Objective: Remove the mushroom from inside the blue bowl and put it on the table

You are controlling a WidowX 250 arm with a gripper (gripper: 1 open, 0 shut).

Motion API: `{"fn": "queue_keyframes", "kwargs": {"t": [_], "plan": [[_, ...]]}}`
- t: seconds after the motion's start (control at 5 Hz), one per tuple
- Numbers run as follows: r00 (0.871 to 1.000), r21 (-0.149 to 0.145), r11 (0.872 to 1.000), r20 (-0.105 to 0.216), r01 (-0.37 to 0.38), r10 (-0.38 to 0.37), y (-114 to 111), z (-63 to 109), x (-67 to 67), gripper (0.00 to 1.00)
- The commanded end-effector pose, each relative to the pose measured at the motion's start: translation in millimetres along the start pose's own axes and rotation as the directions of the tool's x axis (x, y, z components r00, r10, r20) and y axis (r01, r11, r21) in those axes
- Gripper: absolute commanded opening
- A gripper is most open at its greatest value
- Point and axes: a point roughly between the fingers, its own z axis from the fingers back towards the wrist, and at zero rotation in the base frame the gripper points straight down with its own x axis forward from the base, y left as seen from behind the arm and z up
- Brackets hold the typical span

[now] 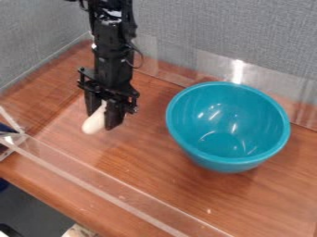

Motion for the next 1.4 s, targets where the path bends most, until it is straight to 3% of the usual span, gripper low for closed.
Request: {"fn": "queue_keyframes", "kwargs": {"t": [0.0,1.0,1.2], "plan": [[0.999,0.004,1.000,0.032,0.003,-0.003,1.5,7.8,1.9,0.00],[0.999,-0.016,1.000,0.044,0.016,-0.016,4.6,6.4,-0.3,0.00],[0.999,-0.021,1.000,0.046,0.015,-0.014,4.9,6.2,-0.1,1.00]]}}
